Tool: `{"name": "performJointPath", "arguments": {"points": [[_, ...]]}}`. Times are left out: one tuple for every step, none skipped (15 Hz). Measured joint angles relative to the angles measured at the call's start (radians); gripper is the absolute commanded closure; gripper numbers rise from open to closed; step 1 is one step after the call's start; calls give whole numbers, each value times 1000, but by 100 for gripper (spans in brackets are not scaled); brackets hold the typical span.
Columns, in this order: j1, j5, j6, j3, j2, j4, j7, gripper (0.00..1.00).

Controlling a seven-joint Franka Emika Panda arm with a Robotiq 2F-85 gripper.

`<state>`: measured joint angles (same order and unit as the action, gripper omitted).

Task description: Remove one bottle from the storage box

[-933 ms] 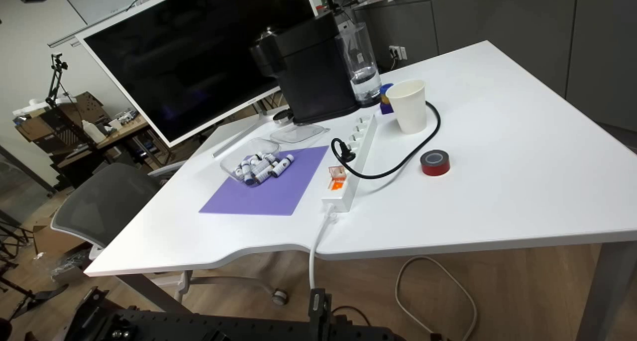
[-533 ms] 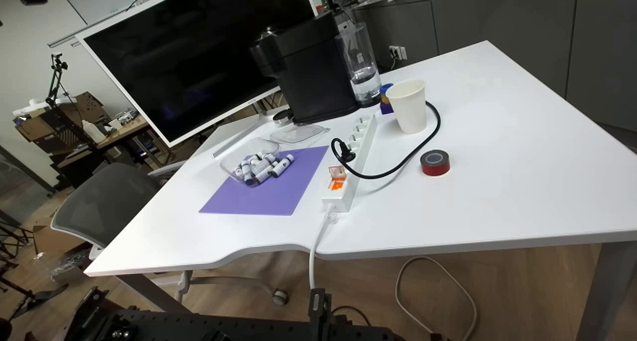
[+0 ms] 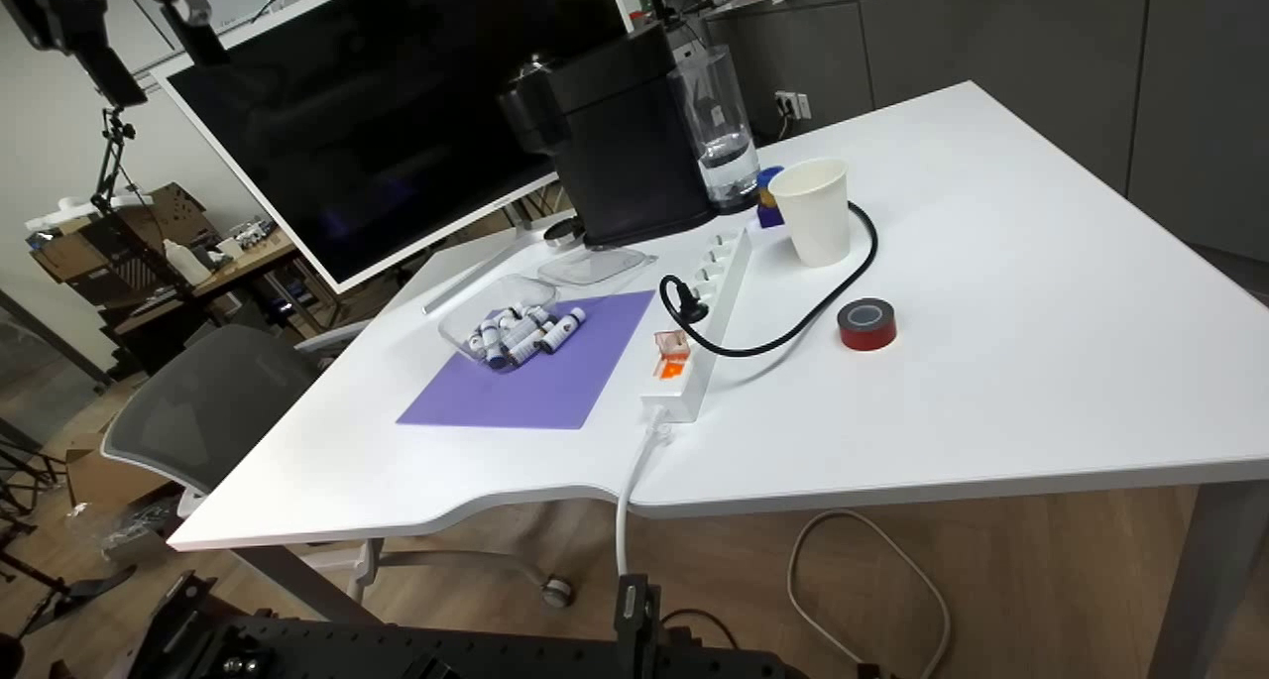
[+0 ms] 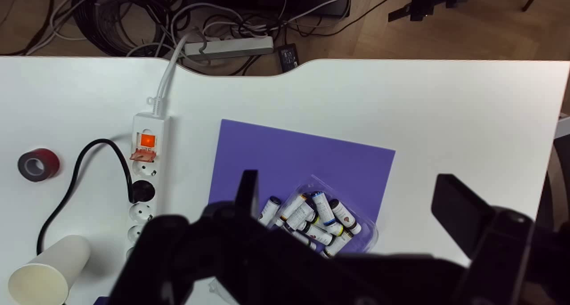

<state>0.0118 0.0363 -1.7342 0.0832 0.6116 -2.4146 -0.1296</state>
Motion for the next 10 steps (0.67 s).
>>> {"name": "performJointPath", "arguments": {"points": [[0, 0, 1, 0, 2, 3, 0, 0], [0, 0, 1, 0, 5, 3, -1, 0], [0, 0, 1, 0, 6, 4, -1, 0], [0, 0, 1, 0, 7, 4, -1, 0], [0, 0, 1, 0, 7, 4, -1, 0], [0, 0, 1, 0, 7, 4, -1, 0], [0, 0, 1, 0, 7, 4, -1, 0], [0, 0, 1, 0, 8, 4, -1, 0], [0, 0, 1, 0, 7, 4, -2, 0], [0, 0, 1, 0, 8, 4, -2, 0]]}}
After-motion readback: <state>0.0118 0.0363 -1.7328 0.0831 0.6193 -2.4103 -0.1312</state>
